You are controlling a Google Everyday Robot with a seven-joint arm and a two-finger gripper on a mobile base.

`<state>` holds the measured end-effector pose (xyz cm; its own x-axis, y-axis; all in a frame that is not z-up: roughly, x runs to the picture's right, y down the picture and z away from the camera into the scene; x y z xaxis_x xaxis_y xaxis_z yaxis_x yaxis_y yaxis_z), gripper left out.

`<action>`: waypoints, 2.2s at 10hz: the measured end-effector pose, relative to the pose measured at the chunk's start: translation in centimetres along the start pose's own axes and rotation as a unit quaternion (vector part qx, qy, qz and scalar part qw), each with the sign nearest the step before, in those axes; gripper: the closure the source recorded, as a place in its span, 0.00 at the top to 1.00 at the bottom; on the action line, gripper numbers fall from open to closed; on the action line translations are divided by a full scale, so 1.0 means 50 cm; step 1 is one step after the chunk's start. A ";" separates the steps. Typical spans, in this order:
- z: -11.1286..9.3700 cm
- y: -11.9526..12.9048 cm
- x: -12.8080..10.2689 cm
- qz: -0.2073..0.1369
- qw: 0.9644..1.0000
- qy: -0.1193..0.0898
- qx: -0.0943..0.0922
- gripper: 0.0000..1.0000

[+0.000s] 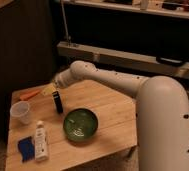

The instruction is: Knock the eraser over

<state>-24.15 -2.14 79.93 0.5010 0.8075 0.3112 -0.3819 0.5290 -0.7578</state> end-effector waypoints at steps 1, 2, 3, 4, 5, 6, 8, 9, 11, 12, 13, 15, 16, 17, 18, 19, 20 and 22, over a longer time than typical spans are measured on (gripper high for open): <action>0.000 0.000 0.000 0.000 1.000 0.000 0.000 0.80; 0.000 0.000 0.000 0.000 1.000 0.000 0.000 0.80; 0.000 0.000 0.000 0.000 1.000 0.000 0.000 0.80; 0.000 0.000 0.000 0.000 1.000 0.000 0.000 0.80; -0.001 -0.002 0.000 0.001 1.000 -0.001 0.000 0.80; -0.008 -0.008 0.001 0.005 1.000 -0.005 0.002 0.80; -0.057 -0.051 0.015 0.037 0.999 -0.028 0.018 0.76; -0.092 -0.078 0.034 0.057 0.997 -0.038 0.027 0.67; -0.165 -0.109 0.088 0.089 0.994 -0.048 0.041 0.49; -0.207 -0.120 0.128 0.103 0.992 -0.046 0.048 0.37; -0.241 -0.123 0.161 0.107 0.992 -0.044 0.051 0.27; -0.273 -0.117 0.198 0.100 0.993 -0.042 0.049 0.09; -0.281 -0.112 0.214 0.096 0.994 -0.039 0.047 0.01; -0.278 -0.108 0.222 0.091 0.994 -0.035 0.044 0.00; -0.265 -0.104 0.223 0.087 0.995 -0.031 0.039 0.00; -0.239 -0.100 0.220 0.082 0.996 -0.026 0.033 0.00; -0.215 -0.098 0.212 0.078 0.996 -0.023 0.028 0.00; -0.124 -0.092 0.169 0.067 0.998 -0.014 0.013 0.00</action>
<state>-13.32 0.63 82.50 0.4229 0.8781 0.2236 -0.4647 0.4220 -0.7784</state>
